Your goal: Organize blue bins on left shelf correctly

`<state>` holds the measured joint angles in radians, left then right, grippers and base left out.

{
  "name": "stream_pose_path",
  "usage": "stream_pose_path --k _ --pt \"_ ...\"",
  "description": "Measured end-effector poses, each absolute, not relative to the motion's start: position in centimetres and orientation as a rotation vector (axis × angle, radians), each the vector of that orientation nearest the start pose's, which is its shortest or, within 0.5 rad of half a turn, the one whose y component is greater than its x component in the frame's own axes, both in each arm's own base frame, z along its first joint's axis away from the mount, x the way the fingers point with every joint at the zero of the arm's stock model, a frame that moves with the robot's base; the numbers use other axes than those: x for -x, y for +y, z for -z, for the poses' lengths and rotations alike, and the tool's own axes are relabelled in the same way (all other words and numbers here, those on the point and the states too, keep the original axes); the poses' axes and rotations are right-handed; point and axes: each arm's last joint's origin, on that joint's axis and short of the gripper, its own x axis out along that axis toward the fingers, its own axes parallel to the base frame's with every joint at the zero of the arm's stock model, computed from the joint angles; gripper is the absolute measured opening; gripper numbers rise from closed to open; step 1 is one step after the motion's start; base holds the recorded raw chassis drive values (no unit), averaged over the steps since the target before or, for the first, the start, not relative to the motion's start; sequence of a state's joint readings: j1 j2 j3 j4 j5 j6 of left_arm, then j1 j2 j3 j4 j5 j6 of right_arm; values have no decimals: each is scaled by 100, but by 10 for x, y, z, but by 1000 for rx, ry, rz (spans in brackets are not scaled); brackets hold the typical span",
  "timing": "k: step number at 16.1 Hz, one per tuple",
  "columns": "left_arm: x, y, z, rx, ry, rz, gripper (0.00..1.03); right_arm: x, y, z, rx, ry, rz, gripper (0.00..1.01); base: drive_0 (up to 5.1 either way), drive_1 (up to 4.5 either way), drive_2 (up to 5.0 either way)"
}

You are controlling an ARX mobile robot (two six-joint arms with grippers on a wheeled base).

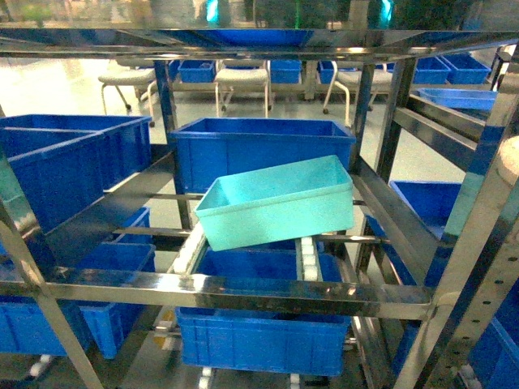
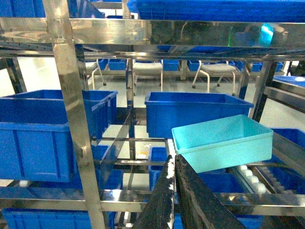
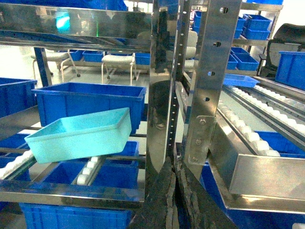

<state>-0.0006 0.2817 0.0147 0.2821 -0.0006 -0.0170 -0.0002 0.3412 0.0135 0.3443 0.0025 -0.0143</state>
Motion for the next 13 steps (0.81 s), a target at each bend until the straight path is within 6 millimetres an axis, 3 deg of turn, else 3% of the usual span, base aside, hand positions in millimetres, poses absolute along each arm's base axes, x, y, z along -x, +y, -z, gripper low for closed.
stream_pose_path --k 11,12,13 --pt "-107 0 -171 17 -12 0 2 -110 0 -171 14 -16 3 2 0 0 0" --pt "-100 0 -164 17 40 0 2 -109 0 -171 14 -17 3 2 0 0 0" --pt "-97 0 -171 17 -24 1 2 -107 0 -170 14 -6 3 2 0 0 0"
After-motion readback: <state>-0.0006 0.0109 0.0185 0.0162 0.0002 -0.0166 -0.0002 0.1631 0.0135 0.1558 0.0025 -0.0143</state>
